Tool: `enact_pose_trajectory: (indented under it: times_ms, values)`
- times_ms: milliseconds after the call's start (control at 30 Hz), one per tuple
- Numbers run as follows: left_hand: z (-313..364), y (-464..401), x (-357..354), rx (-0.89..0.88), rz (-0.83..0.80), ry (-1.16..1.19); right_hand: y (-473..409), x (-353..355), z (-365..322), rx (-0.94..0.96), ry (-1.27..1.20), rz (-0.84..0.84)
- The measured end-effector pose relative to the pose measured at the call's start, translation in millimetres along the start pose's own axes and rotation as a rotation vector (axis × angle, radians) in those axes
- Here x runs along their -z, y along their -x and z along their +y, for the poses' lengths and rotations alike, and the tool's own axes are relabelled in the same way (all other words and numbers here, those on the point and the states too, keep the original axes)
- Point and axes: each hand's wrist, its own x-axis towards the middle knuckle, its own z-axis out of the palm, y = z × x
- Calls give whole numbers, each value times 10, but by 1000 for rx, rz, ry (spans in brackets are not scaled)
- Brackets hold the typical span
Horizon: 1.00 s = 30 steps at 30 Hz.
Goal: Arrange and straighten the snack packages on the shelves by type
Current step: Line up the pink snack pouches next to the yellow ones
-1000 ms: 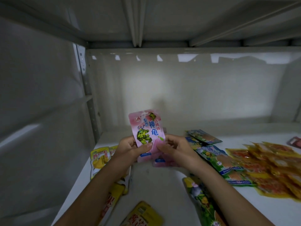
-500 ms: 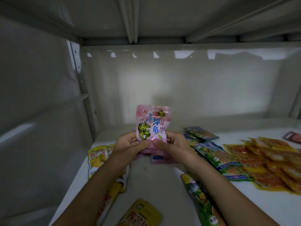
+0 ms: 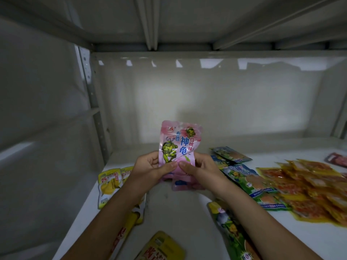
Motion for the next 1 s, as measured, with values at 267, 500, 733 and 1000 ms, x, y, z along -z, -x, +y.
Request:
enact_pose_trajectory:
  times_ms: [267,500,733,1000]
  values:
    - [-30,20,-27,3,-47,61,-7,-7,-47,11,-37,33]
    - [-156,43,-8,73,-16,99,-30,-25,19,-46,-14,101]
    - [-153,80,-15,69,-4,123,-16,12,5,-16,89,84]
    - [-197,75,-51,1,30,70,-61,78,37,-13,114,89]
